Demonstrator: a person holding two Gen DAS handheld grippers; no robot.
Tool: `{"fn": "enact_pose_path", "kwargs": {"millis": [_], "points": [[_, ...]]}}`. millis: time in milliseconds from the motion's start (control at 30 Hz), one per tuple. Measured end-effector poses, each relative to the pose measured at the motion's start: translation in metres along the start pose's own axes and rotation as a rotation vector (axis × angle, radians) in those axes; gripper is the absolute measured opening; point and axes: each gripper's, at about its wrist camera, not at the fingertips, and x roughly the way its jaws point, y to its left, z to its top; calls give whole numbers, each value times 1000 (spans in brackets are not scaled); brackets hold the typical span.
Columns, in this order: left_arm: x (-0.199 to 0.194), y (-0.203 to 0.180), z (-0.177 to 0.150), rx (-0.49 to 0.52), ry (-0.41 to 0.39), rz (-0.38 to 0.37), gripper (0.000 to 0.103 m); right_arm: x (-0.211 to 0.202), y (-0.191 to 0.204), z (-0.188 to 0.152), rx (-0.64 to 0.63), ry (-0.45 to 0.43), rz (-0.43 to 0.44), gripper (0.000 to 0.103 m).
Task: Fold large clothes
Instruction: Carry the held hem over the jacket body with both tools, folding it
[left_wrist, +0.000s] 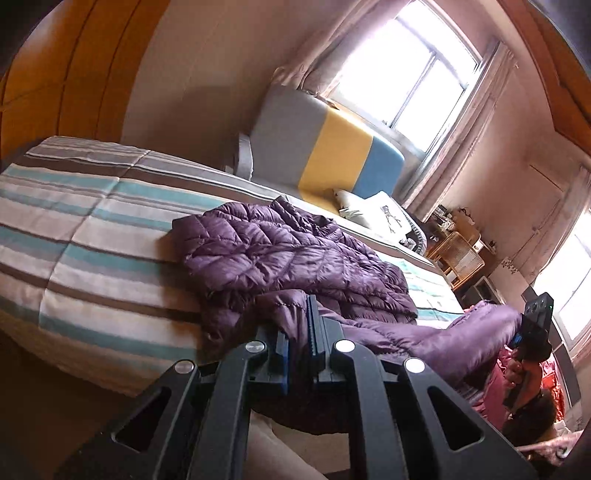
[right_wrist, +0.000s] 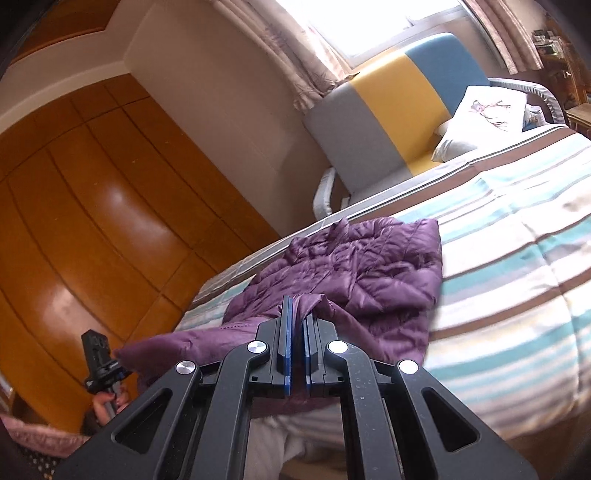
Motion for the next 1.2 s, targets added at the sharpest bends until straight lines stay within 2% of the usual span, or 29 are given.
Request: {"fn": "enact_pose_path", "kwargs": {"millis": [300,500,933,1200], "points": [[65,9,43,20,33,87,9,55,-28,37,69,6,-51,5],[111,21,58,17,73,135,9,94,-50,52,100,36,-108,5],[179,36,79,3,116,219,9,157,-71,65,54,76,-258,5],[221,49,79,-19,135,283,11,200,-78,64,-33,106,-380,5]]}}
